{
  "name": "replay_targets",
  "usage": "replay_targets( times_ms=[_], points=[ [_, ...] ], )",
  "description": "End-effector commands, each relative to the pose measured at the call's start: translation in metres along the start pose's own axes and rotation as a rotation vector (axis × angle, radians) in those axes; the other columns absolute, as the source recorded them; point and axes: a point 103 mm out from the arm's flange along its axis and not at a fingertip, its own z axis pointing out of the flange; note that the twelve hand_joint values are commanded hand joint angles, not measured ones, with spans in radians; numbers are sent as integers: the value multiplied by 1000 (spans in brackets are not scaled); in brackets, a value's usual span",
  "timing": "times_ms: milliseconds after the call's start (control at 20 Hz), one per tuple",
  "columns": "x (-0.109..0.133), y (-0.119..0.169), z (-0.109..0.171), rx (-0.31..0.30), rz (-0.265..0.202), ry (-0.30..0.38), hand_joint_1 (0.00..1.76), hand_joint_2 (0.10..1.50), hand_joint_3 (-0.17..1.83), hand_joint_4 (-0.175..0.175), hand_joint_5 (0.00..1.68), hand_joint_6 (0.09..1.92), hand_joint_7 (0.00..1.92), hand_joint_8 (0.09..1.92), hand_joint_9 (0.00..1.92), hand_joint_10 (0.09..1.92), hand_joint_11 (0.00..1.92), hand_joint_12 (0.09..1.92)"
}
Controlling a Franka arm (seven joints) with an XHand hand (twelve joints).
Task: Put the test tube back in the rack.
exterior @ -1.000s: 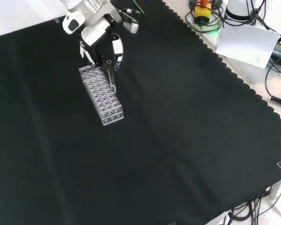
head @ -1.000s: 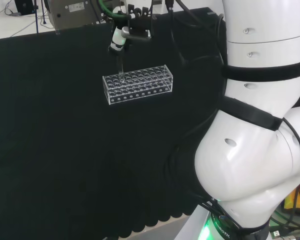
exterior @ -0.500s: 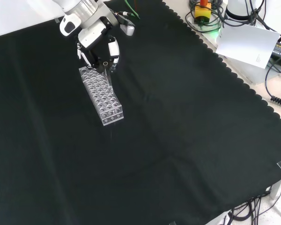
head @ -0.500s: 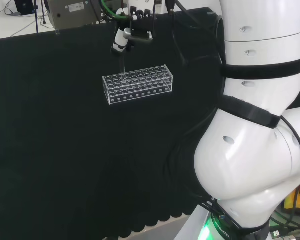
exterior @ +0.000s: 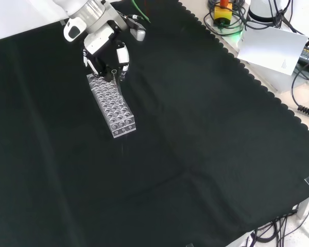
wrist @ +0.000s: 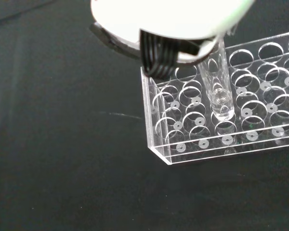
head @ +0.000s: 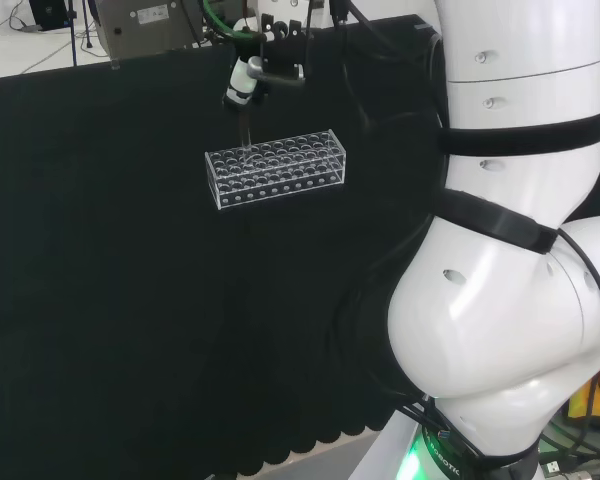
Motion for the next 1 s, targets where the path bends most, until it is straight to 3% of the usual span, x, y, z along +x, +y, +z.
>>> replay_targets(
  times_ms=[50, 1000],
  points=[
    [-2, 2, 3, 0, -1, 5, 1439, 587, 671, -175, 1362, 344, 1454, 634, 1522, 87, 804, 1253],
    [-9, 7, 28, 37, 13, 17, 1439, 586, 672, -175, 1364, 340, 1455, 632, 1526, 87, 803, 1252]
  ],
)
